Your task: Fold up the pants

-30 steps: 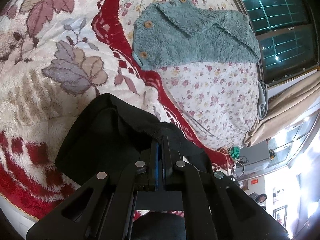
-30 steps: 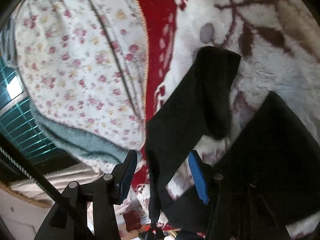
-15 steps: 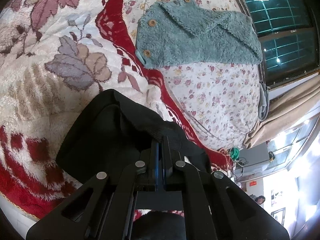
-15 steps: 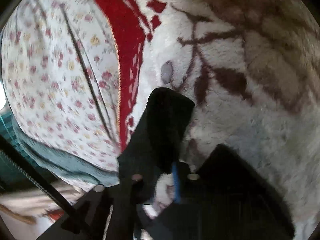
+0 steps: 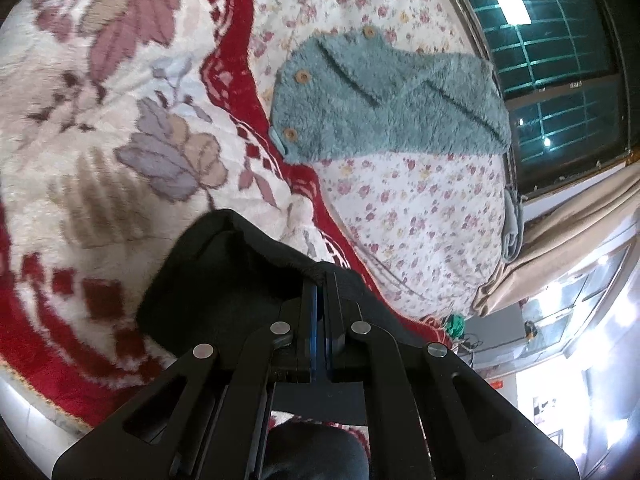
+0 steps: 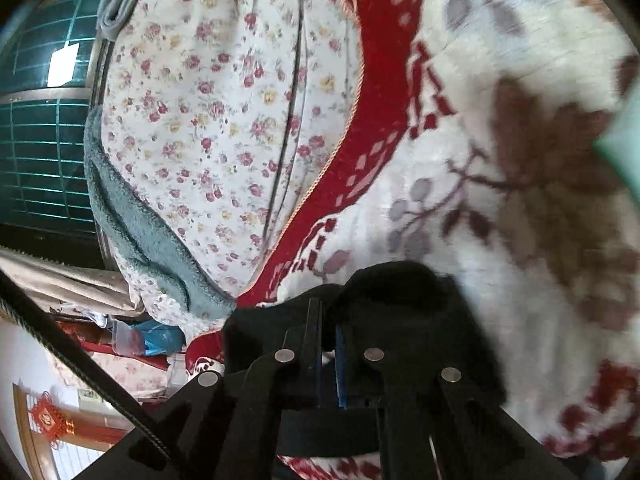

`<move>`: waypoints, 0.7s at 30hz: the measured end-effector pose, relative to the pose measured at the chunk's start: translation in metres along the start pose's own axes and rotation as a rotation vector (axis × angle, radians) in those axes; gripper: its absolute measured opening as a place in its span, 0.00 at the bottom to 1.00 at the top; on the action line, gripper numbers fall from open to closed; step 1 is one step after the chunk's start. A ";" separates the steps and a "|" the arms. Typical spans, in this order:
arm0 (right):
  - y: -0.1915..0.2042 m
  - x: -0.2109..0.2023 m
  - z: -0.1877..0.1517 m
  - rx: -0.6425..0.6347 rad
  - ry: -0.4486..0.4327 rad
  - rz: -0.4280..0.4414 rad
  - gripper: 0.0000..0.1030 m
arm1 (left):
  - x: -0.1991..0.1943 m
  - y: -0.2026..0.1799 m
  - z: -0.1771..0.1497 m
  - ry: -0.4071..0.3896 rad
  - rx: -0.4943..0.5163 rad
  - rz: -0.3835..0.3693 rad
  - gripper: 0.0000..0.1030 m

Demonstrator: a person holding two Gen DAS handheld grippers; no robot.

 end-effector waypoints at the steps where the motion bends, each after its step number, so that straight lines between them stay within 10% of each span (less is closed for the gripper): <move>1: -0.004 -0.005 0.000 -0.007 -0.002 -0.004 0.05 | -0.005 0.005 0.000 -0.007 -0.014 -0.002 0.01; 21: -0.077 -0.010 -0.046 -0.018 0.112 -0.077 0.05 | -0.013 0.075 -0.023 -0.001 -0.157 0.042 0.00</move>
Point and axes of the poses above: each gripper's, at about its wrist camera, not at the fingertips, and x roughly the way its jaws point, y to its left, z to its top, the point moved 9 cm from there along x, roughly the way its jaws point, and after that the axes turned 2 degrees about -y, right-handed, at the moved point
